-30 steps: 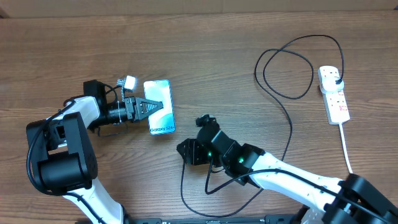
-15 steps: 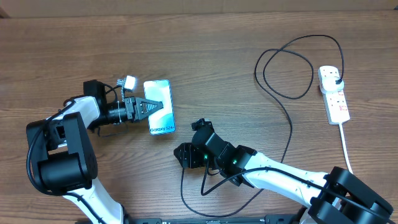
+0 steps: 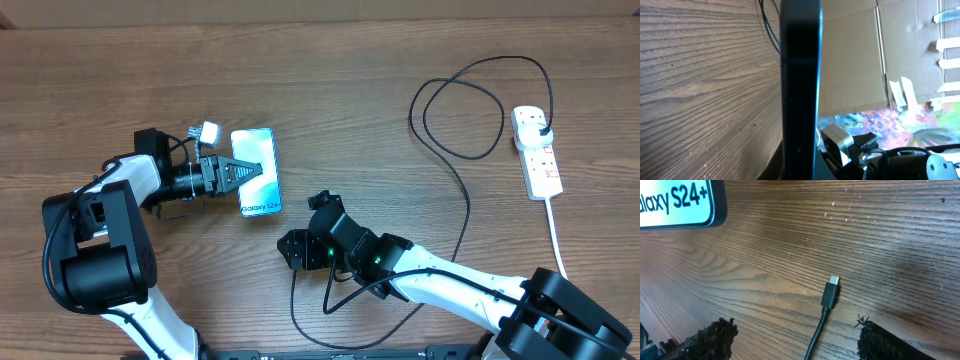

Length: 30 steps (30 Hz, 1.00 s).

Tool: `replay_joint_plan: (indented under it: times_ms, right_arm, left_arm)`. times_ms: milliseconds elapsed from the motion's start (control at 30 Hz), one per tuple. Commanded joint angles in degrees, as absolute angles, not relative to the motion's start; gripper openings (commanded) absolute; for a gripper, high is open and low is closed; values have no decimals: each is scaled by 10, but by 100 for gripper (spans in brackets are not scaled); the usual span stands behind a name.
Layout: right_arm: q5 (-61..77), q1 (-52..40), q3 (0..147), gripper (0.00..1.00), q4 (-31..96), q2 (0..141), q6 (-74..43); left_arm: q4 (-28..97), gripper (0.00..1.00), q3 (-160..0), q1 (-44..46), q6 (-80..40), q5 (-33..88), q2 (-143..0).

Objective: Plug charger to phone and switch on socket
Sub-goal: 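Lower the right gripper over the black USB-C plug and align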

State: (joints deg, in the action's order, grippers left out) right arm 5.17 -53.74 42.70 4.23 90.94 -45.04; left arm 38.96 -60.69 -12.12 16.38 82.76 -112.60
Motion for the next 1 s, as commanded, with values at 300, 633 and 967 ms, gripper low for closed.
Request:
replay_joint_plan:
  times_ms: [300,633,967]
  right_arm:
    - [46,-541,430,82,39,913,-452]
    - [47,-529,503,76,150,913,-419]
    - [50,-504,659,81,374,913,-420]
  left_arm:
    - [387,4,-609,-123,152,851,-1113]
    - [386,4,-609,-123,152,851,-1113]
    - [385,4,-609,-123,152,851,-1113]
